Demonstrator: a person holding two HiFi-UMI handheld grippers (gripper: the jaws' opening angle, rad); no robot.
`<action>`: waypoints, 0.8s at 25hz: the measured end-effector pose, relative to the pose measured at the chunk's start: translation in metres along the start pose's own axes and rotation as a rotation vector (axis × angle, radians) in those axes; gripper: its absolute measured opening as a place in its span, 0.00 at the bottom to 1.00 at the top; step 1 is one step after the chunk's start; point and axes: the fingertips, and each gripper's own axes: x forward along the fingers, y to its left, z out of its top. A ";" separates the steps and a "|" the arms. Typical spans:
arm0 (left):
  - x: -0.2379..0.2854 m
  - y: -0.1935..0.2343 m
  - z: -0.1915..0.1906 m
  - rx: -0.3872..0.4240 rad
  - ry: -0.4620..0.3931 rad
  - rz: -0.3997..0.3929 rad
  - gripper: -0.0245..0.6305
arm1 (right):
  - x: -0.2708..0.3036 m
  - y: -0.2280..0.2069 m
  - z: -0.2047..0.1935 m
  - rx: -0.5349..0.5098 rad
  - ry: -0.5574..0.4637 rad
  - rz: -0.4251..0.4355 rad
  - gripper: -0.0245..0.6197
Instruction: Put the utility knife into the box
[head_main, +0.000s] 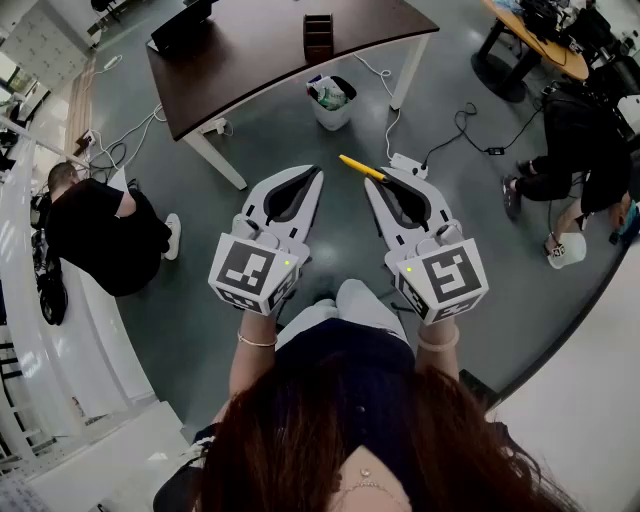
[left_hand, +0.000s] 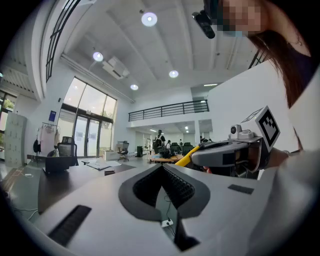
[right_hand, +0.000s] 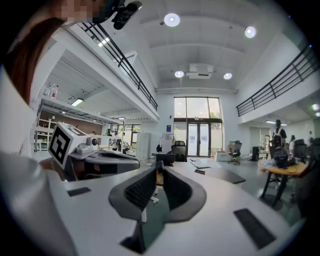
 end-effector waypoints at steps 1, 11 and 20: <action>0.000 0.001 0.001 -0.009 -0.002 -0.001 0.04 | 0.001 0.000 0.001 0.000 -0.001 0.000 0.12; 0.000 0.003 0.004 -0.012 -0.012 0.007 0.04 | 0.000 -0.004 0.003 0.003 -0.010 -0.002 0.12; 0.018 0.003 -0.001 -0.038 0.003 0.016 0.04 | -0.001 -0.021 -0.002 0.015 -0.008 0.008 0.12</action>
